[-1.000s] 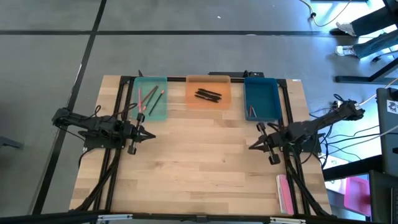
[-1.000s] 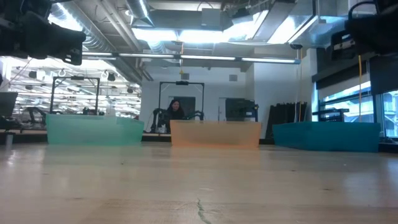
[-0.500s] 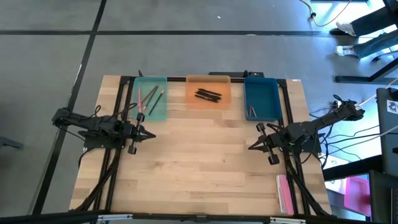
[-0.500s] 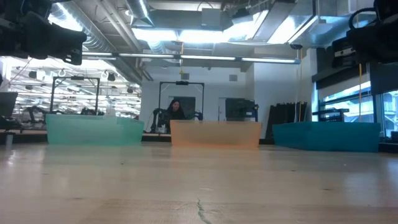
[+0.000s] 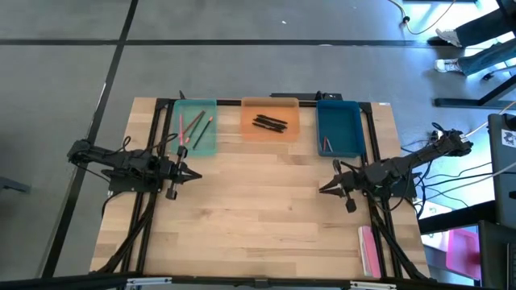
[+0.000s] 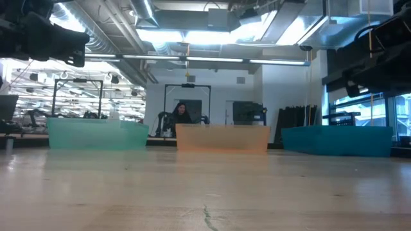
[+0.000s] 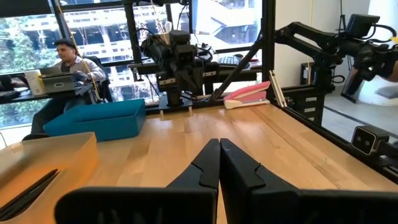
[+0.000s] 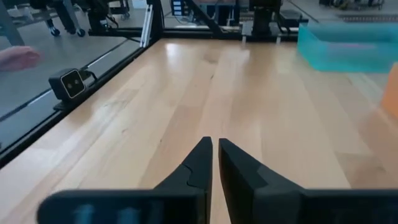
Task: Sort crayons/erasers/pens/pencils in bins
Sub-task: Return to Home Position
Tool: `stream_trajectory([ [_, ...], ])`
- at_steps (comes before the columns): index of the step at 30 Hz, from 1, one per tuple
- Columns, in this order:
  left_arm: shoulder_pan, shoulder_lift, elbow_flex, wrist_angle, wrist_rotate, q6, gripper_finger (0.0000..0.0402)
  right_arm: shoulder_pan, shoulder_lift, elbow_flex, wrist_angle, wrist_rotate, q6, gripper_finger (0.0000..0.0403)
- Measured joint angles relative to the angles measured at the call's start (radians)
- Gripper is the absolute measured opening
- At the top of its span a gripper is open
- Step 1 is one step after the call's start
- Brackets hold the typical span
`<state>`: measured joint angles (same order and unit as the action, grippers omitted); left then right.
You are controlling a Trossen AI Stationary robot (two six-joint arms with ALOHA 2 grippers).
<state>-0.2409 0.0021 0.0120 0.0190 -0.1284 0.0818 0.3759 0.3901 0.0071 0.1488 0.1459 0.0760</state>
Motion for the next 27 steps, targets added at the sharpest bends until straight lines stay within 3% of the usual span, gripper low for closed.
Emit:
stream_trajectory([
  [27, 0.0, 0.0, 0.0, 0.0, 0.0, 0.001, 0.0, 0.0, 0.0, 0.0, -0.004, 0.0, 0.021, 0.0035],
])
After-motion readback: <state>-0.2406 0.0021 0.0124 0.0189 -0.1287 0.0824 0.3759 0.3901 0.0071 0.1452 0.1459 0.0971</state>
